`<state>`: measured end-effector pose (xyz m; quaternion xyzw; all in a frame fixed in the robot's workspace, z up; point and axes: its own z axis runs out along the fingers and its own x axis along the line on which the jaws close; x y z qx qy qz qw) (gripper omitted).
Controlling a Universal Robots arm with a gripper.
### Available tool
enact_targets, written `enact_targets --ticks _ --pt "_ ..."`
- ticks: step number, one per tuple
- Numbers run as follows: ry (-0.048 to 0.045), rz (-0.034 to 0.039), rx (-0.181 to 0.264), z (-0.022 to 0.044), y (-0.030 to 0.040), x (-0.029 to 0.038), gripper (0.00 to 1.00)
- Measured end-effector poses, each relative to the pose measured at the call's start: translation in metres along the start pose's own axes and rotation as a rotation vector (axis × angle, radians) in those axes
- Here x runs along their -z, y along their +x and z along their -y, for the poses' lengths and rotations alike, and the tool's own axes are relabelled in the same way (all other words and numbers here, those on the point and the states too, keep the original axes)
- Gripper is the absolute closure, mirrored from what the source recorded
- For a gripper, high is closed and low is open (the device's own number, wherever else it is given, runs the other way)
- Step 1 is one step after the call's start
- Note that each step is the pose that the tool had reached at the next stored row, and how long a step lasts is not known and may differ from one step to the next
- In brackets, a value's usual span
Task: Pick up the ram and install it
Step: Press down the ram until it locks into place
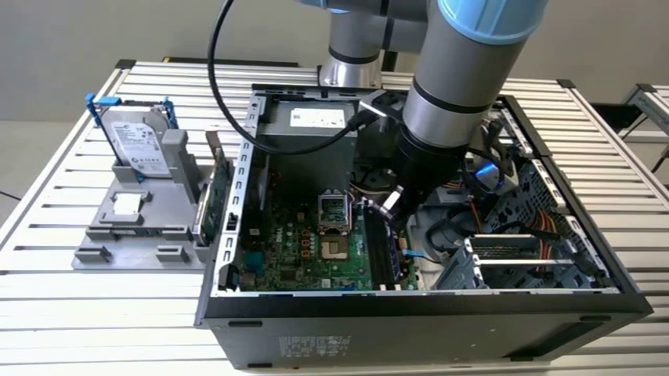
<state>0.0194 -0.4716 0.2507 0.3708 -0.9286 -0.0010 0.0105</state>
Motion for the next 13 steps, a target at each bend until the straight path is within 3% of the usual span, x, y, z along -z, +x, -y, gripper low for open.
enact_targets --ticks 13 --pt "0.0032 -0.0016 0.168 -0.0004 -0.0006 -0.0011 1.00"
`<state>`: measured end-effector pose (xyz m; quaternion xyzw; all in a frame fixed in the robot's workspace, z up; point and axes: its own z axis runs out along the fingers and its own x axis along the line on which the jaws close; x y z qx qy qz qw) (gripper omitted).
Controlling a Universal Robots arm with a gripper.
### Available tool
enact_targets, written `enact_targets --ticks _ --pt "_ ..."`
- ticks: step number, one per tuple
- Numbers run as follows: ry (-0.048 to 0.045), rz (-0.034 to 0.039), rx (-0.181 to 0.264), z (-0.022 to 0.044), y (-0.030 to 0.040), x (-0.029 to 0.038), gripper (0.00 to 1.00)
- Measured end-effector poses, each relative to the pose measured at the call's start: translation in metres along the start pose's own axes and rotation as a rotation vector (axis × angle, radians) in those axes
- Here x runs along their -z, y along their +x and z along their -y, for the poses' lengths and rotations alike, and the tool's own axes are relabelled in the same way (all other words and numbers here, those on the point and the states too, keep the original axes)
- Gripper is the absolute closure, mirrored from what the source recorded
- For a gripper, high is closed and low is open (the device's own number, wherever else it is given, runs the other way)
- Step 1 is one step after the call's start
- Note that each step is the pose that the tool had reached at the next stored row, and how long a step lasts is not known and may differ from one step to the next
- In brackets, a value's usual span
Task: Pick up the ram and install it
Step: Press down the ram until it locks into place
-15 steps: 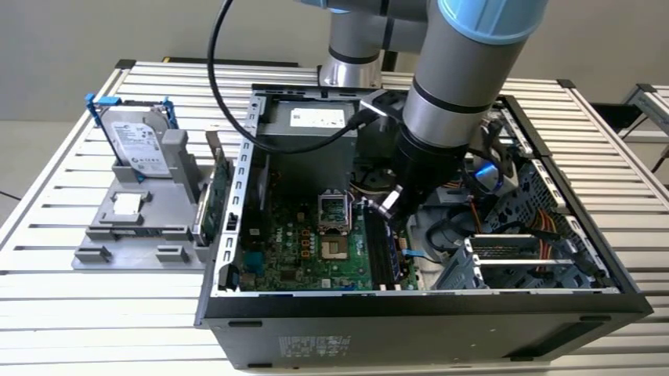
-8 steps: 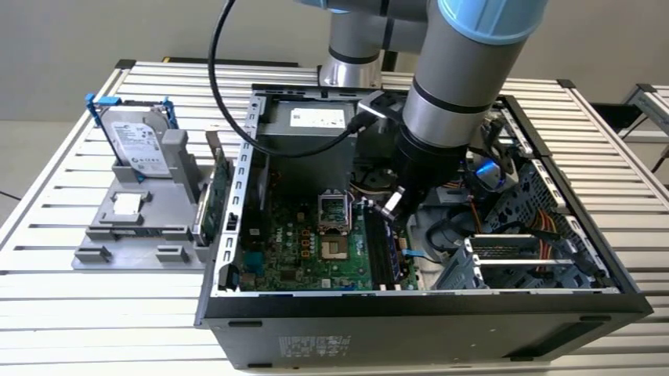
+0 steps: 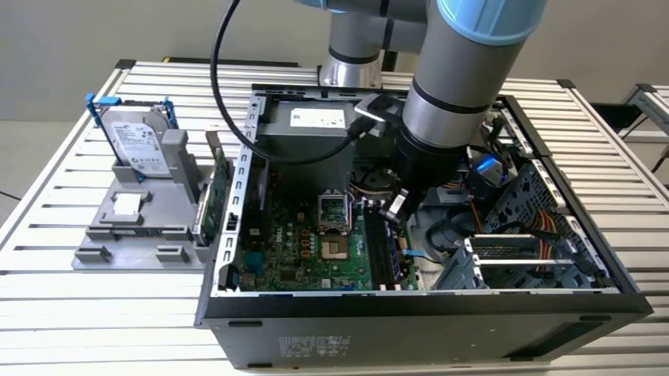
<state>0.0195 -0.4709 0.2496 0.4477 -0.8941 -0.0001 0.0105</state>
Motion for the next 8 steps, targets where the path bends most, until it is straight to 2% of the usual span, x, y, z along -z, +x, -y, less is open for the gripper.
enact_targets --ticks 8 --pt "0.0017 -0.0009 0.092 -0.0004 -0.0008 -0.0014 1.00"
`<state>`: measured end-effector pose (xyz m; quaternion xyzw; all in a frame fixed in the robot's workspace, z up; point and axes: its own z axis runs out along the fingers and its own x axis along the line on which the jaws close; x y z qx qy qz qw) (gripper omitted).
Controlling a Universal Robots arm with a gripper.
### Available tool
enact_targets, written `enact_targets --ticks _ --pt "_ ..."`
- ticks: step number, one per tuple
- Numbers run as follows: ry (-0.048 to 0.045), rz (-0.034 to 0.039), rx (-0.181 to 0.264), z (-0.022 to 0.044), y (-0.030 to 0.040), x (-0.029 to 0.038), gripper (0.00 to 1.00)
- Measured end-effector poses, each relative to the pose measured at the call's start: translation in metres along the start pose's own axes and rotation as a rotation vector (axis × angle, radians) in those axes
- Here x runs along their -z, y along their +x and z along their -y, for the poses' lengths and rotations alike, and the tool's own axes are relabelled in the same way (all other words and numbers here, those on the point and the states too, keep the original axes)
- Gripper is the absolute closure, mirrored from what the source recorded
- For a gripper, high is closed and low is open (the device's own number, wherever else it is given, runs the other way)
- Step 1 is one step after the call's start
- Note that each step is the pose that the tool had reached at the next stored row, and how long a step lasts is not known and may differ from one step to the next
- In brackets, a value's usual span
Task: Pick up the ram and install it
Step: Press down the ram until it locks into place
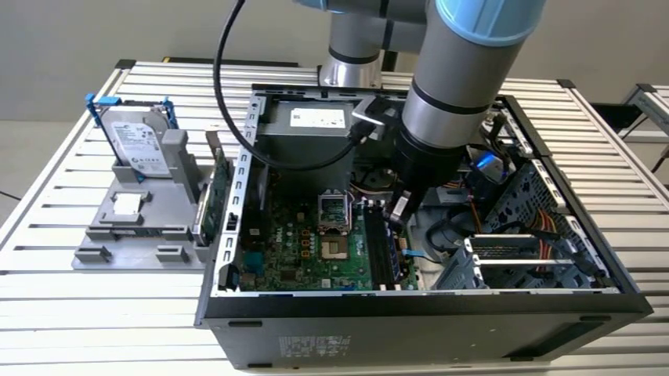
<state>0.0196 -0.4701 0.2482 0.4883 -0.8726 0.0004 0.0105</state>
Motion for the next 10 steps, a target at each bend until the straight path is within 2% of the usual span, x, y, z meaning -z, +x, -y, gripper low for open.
enact_targets --ticks 10 --pt "0.0026 -0.0013 0.138 -0.0003 -0.0005 -0.0015 1.00"
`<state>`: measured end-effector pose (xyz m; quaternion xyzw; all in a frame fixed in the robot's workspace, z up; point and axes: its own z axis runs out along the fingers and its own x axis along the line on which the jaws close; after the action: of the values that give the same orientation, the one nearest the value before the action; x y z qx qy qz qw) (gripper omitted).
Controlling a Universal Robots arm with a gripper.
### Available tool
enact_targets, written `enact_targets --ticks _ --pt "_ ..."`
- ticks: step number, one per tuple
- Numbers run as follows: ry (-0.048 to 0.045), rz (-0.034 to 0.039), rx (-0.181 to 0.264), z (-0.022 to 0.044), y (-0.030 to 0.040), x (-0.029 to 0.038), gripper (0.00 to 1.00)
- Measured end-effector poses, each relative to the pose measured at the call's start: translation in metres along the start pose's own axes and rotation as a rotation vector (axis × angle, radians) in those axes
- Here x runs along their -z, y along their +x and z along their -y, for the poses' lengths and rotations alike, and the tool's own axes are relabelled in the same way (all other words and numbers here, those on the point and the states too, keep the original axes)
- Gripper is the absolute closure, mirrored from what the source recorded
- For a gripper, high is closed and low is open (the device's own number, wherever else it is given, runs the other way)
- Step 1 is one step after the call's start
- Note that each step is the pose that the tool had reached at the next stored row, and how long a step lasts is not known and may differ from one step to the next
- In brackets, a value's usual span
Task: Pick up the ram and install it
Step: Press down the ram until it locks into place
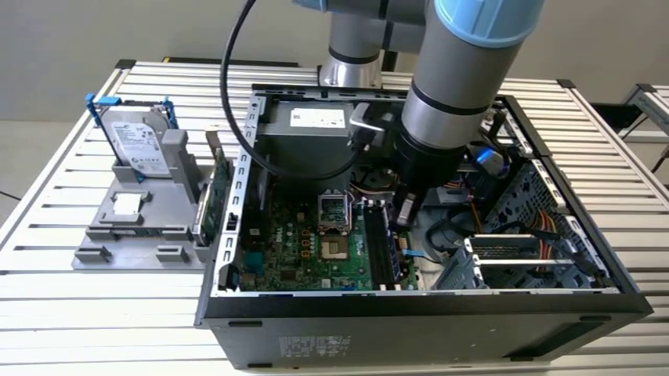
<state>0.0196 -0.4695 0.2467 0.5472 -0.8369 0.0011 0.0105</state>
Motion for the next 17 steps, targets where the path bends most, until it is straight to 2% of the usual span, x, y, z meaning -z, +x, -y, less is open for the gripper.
enact_targets --ticks 17 --pt "0.0048 -0.0024 0.257 -0.0010 -0.0022 -0.0037 1.00"
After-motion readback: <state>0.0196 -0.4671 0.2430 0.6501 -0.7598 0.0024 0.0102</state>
